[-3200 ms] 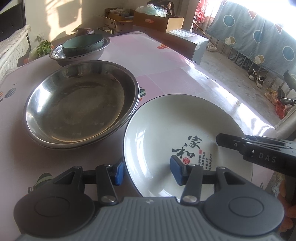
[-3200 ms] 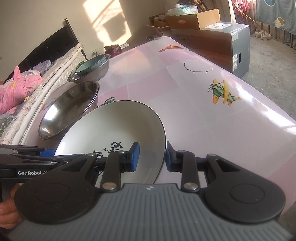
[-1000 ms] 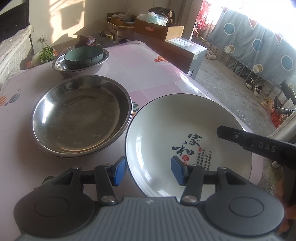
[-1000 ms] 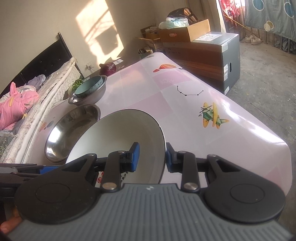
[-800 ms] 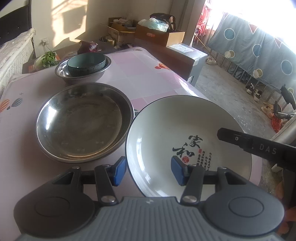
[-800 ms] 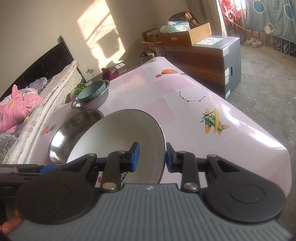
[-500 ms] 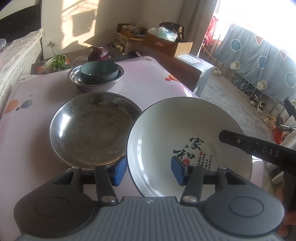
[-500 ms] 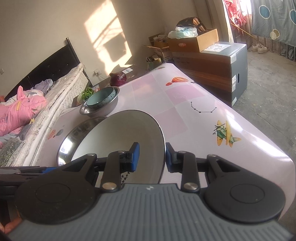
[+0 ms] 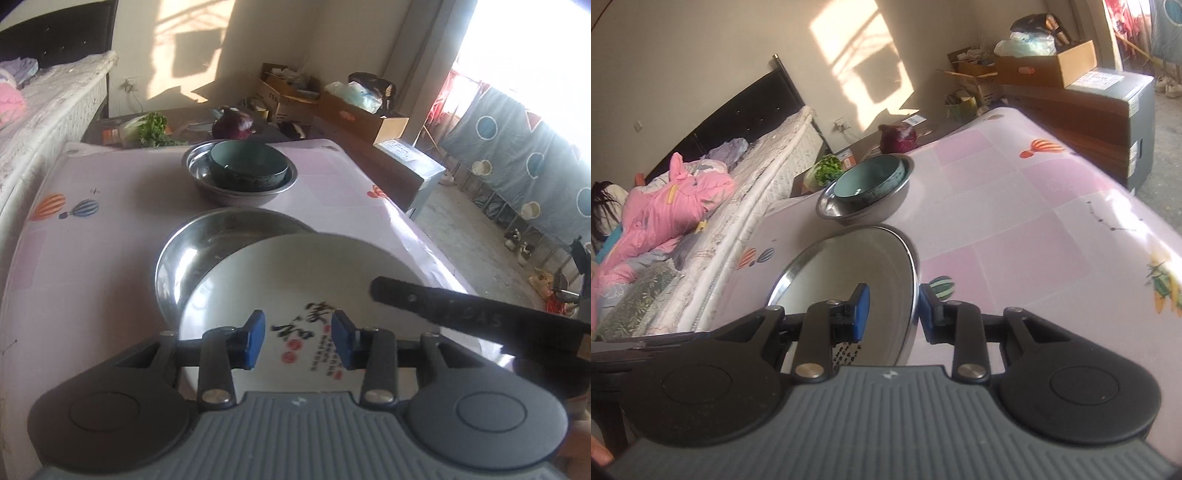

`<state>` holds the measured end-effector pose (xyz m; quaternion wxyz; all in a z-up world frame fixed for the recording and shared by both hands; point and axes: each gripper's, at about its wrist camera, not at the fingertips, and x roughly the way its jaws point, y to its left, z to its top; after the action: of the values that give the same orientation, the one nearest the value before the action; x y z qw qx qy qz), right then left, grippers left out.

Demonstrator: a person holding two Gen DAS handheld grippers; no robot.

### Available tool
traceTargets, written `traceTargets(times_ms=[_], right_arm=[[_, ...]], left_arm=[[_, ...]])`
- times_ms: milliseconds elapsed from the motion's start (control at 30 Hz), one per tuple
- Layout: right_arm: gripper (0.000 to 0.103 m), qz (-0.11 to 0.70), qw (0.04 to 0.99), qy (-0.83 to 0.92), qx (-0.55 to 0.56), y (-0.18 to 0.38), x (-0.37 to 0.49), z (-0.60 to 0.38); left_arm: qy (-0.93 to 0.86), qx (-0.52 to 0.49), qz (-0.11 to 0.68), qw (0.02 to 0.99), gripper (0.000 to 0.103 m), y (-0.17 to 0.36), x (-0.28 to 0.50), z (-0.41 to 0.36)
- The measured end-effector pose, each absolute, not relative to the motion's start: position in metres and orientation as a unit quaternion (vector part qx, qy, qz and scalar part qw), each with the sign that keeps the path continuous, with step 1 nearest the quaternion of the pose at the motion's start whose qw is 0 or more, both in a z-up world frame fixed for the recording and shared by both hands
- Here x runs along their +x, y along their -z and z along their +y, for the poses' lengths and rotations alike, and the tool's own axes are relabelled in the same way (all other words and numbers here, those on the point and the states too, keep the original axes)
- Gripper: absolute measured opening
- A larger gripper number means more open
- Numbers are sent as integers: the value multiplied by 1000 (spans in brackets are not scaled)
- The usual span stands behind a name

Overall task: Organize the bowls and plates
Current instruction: 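Carry the white plate onto the stacked steel bowls and open both tools, then move both tools to the steel bowl holding the green bowl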

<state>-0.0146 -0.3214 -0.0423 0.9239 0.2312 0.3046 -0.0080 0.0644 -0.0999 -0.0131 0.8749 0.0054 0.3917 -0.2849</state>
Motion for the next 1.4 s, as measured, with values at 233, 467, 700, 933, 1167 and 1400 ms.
traceTargets(times_ms=[233,467,700,933,1167,1400], right_arm=[[25,342,907,27,243,71,32,-306],[27,283,927,46,243,43,24,-334],[30,307,918,39,247,55,5,-338],[69,318,921,37,223,59,-12,-323],[88,310,932,44,182,45,-26,-310],[102,292,944,51,143,30,-42,-299]], left_arm=[[260,13,392,882,42,30,86,-91],[253,0,346,903,54,7,86,-53],[219,-15,396,892,55,29,101,-39],[184,29,399,898,64,27,95,-42],[150,49,409,899,68,23,91,-40],[131,57,414,899,70,19,85,-35]])
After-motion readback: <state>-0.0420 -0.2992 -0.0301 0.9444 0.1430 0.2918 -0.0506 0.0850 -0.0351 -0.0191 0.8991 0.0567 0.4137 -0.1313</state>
